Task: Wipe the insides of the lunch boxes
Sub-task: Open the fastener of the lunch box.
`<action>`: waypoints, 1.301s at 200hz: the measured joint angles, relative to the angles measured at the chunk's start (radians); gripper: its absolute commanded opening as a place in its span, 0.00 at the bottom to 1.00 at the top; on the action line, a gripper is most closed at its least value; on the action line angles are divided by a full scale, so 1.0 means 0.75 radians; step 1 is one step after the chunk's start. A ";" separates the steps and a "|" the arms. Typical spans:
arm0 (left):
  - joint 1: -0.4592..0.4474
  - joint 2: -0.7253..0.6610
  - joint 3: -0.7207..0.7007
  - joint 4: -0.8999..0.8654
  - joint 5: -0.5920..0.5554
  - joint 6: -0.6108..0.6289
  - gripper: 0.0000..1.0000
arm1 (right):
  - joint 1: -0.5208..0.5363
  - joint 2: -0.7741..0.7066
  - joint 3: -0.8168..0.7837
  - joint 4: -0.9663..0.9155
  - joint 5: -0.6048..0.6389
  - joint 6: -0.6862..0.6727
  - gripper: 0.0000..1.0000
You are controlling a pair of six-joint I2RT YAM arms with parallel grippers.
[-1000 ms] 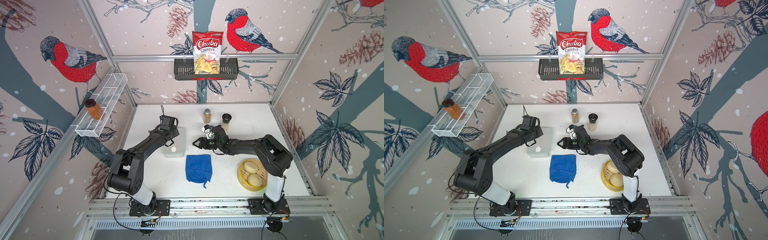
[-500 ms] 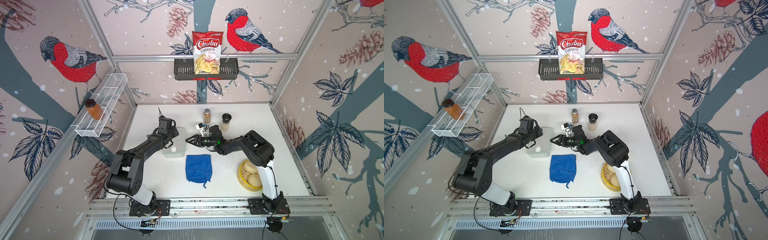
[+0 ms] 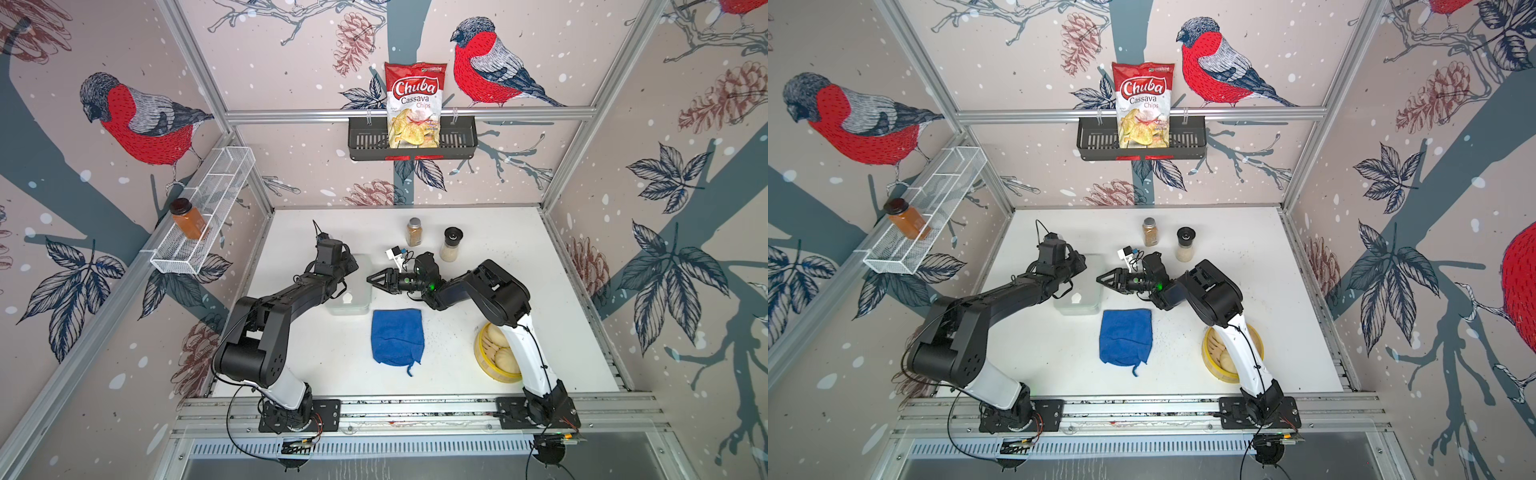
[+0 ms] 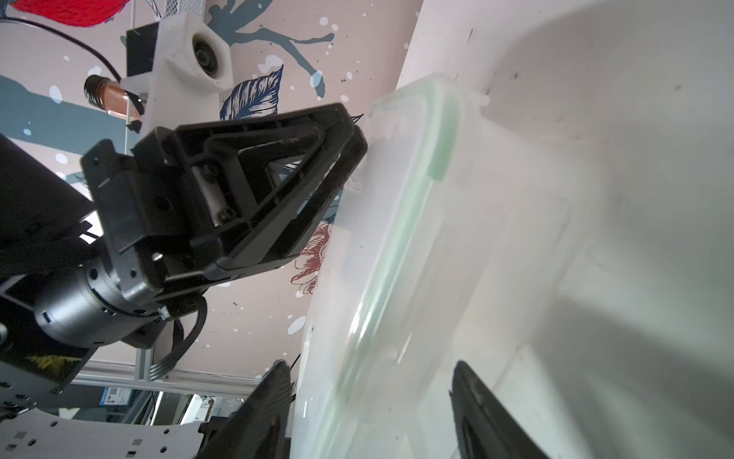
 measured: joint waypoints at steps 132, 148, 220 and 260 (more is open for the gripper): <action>0.000 0.037 -0.163 0.347 0.044 -0.058 0.01 | -0.003 0.094 0.006 0.223 0.003 0.268 0.30; 0.000 0.049 -0.169 0.379 0.043 -0.058 0.00 | -0.007 0.093 -0.015 0.246 0.005 0.261 0.27; -0.001 0.083 -0.157 0.428 0.044 -0.057 0.00 | -0.001 0.008 -0.164 0.343 0.001 0.245 0.44; -0.001 0.074 -0.028 0.237 0.058 -0.091 0.02 | 0.008 -0.217 -0.315 0.171 0.040 0.073 0.43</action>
